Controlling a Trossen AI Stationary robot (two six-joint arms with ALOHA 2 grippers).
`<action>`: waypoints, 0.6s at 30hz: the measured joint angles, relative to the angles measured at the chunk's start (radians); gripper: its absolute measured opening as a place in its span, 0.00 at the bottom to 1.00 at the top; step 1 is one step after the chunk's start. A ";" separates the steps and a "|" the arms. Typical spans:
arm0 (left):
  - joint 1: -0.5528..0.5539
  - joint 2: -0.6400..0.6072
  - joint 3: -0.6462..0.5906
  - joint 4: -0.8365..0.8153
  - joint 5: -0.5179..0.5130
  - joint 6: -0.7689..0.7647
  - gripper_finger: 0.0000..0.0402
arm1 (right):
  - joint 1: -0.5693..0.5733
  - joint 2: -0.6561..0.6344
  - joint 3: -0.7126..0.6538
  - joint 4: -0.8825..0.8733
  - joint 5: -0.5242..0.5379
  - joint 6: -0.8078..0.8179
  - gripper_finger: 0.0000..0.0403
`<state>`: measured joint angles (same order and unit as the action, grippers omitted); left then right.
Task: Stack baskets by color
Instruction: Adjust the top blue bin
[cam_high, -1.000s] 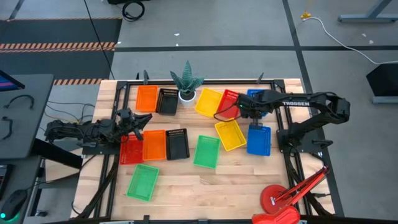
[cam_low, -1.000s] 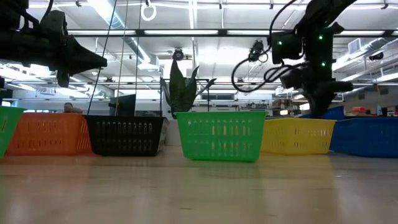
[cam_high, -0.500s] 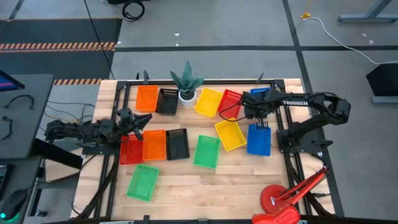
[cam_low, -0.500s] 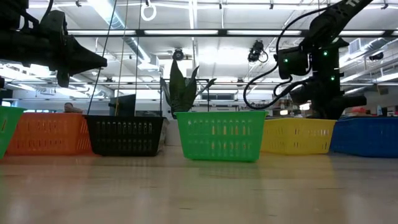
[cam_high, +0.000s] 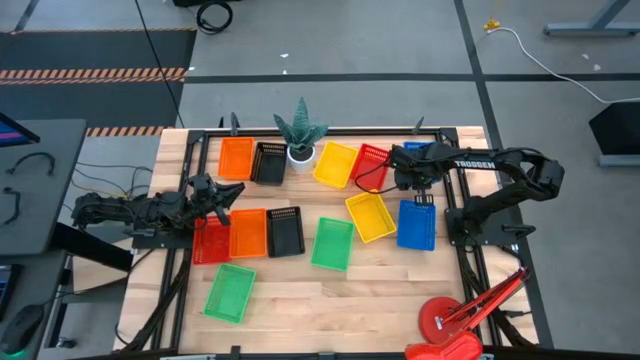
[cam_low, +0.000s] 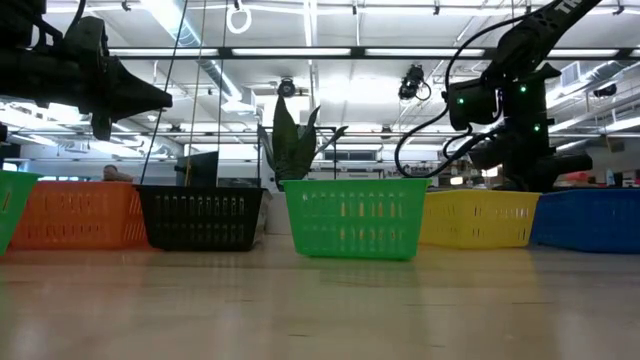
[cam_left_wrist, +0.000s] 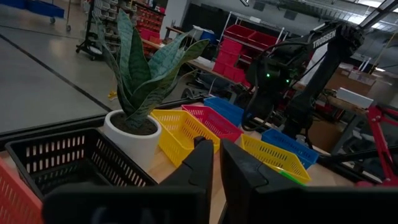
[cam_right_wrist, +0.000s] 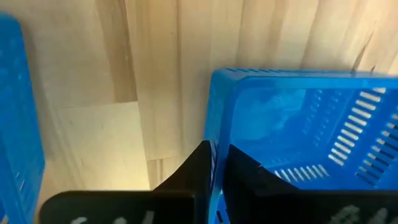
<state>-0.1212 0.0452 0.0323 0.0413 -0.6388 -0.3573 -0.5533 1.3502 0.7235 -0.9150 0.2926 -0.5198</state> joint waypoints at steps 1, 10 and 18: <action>0.000 0.000 0.000 0.000 0.000 0.000 0.09 | 0.000 0.000 0.000 0.000 0.001 0.000 0.06; 0.000 0.000 0.000 0.000 0.000 0.000 0.08 | 0.031 0.000 0.000 -0.015 0.031 0.047 0.08; 0.000 0.000 0.000 0.000 0.000 0.000 0.09 | 0.037 -0.002 0.001 -0.048 0.126 0.156 0.16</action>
<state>-0.1215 0.0452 0.0324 0.0413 -0.6388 -0.3573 -0.5160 1.3480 0.7242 -0.9632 0.4187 -0.3636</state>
